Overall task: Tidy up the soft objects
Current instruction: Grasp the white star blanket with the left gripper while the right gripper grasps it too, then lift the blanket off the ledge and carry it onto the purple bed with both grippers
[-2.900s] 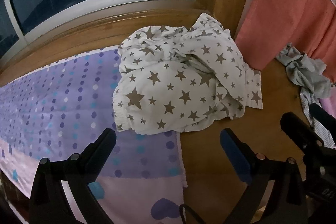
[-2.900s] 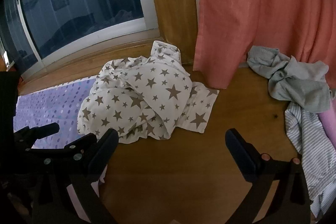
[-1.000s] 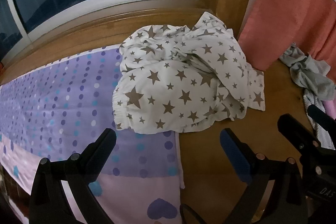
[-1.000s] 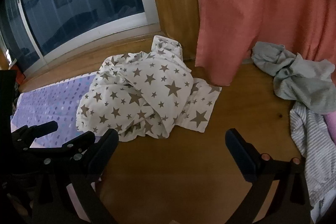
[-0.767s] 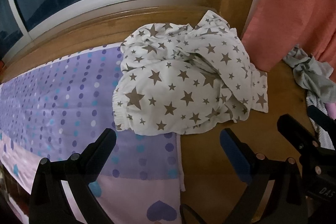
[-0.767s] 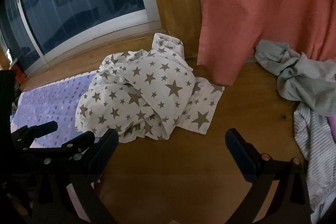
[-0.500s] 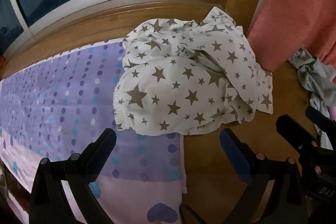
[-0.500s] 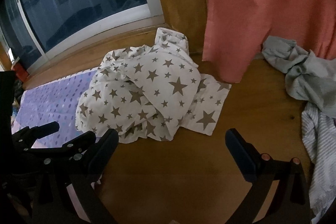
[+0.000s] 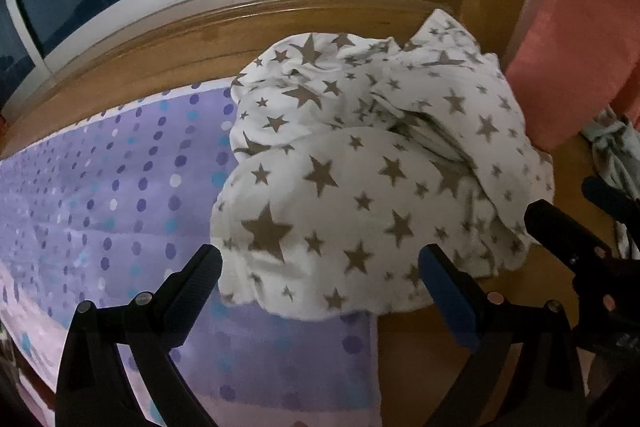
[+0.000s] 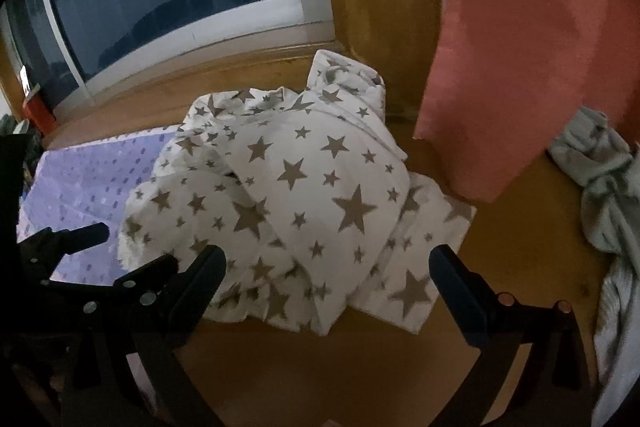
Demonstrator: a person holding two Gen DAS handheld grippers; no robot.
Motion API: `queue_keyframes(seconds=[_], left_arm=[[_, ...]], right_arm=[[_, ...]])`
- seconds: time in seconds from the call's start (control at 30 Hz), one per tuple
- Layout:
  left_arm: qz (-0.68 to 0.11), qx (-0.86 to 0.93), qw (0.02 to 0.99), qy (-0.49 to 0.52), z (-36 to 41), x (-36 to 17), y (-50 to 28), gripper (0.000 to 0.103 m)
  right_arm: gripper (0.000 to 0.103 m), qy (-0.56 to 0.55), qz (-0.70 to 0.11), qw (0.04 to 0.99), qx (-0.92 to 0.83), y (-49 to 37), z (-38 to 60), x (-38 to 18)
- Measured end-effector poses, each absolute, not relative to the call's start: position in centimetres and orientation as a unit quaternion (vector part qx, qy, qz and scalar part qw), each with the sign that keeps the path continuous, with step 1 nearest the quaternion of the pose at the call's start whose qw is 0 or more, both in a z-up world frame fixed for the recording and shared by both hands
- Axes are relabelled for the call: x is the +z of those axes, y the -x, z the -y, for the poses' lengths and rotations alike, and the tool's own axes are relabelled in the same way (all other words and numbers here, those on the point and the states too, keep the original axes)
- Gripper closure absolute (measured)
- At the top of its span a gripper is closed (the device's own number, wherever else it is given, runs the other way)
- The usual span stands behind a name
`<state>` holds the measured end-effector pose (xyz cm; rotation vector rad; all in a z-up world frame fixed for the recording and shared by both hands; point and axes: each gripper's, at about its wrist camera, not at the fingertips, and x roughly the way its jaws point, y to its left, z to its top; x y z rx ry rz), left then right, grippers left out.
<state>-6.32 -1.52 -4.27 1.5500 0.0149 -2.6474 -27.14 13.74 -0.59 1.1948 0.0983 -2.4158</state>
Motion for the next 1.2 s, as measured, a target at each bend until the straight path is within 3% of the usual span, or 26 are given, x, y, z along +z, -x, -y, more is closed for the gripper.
queue_keyframes(seconds=[0.43, 0.87, 0.93, 1.0, 1.03, 1.1, 1.13, 1.2], left_arm=[[-0.005, -0.854, 0.062, -0.517, 2.7, -7.4, 9.2, 0.008], [-0.025, -0.848, 0.046, -0.528, 3.8, -8.3, 9.4, 0.007], [-0.027, -0.844, 0.043, -0.533, 3.9, -8.1, 9.8, 0.010], [-0.029, -0.844, 0.035, -0.534, 3.8, -7.8, 10.1, 0.029], [-0.023, -0.845, 0.030, -0.533, 3.5, -7.6, 10.5, 0.036], [-0.008, -0.848, 0.021, -0.529, 3.0, -6.9, 10.9, 0.060], [-0.008, -0.849, 0.018, -0.528, 2.9, -6.6, 11.0, 0.064], [-0.035, -0.850, 0.010, -0.525, 3.6, -5.7, 10.7, 0.069]], right_arm=[[0.000, -0.492, -0.054, 0.217, -0.842, 33.0, -12.1, -5.9], [0.001, -0.469, -0.086, 0.211, -0.853, 31.8, -11.9, -6.4], [0.013, -0.465, -0.081, 0.217, -0.855, 31.5, -11.9, -6.3], [0.047, -0.458, -0.075, 0.235, -0.854, 30.9, -11.5, -5.8], [0.054, -0.455, -0.070, 0.245, -0.853, 30.5, -11.4, -5.6], [0.066, -0.455, -0.058, 0.248, -0.853, 30.1, -11.5, -5.4], [0.076, -0.455, -0.048, 0.248, -0.854, 30.0, -11.8, -5.2], [0.084, -0.449, -0.026, 0.255, -0.856, 29.6, -12.4, -4.3]])
